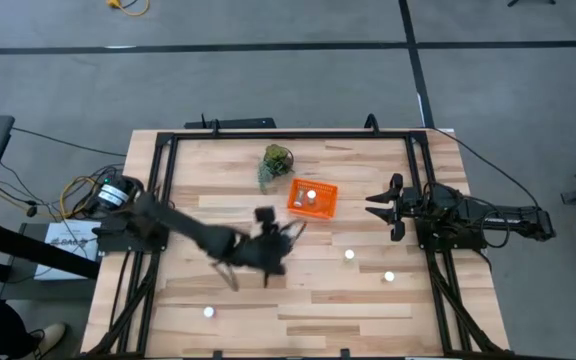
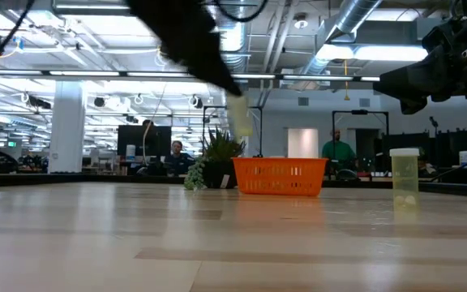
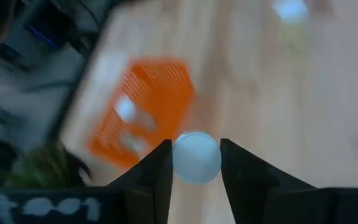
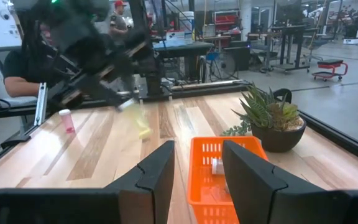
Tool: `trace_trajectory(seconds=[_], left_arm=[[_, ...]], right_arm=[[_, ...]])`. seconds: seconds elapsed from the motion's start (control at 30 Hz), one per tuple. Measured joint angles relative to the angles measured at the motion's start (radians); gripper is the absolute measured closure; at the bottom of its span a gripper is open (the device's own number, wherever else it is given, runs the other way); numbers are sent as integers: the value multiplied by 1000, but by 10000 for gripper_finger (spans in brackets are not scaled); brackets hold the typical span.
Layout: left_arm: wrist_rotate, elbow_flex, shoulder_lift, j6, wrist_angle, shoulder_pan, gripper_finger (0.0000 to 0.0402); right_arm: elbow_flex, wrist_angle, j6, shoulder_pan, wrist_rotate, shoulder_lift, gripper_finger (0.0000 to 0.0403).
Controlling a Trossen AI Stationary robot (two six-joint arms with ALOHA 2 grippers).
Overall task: Pick and place pill bottles into a basket
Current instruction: Put the yellow pill bottle into the orange basket
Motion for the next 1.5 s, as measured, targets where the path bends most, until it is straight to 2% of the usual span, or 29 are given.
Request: trace_trajectory(seconds=[0.07, 0.17, 0.3, 0.4, 0.83, 0.9, 1.13, 1.27, 1.37, 1.5], left_arm=[[53, 1, 0, 106, 130, 70, 292], [187, 1, 0, 184, 259, 174, 294], [377, 1, 0, 200, 290, 298, 298], [464, 1, 0, 199, 290, 358, 295], [571, 18, 5, 222, 331, 420, 296], [577, 62, 43, 222, 331, 422, 296], [579, 314, 233, 242, 71, 443, 295], [605, 426, 315, 224, -20, 474, 295], [632, 469, 346, 202, -51, 499, 295], [719, 472, 370, 170, -77, 530, 295]], right_arm=[[0, 0, 0, 0, 0, 0, 273], [0, 0, 0, 0, 0, 0, 273], [0, 0, 0, 0, 0, 0, 273], [0, 0, 0, 0, 0, 0, 273], [0, 0, 0, 0, 0, 0, 273], [0, 0, 0, 0, 0, 0, 273], [0, 0, 0, 0, -1, 0, 273], [0, 0, 0, 0, 0, 0, 273], [0, 0, 0, 0, 1, 1, 273], [0, 0, 0, 0, 1, 0, 273]])
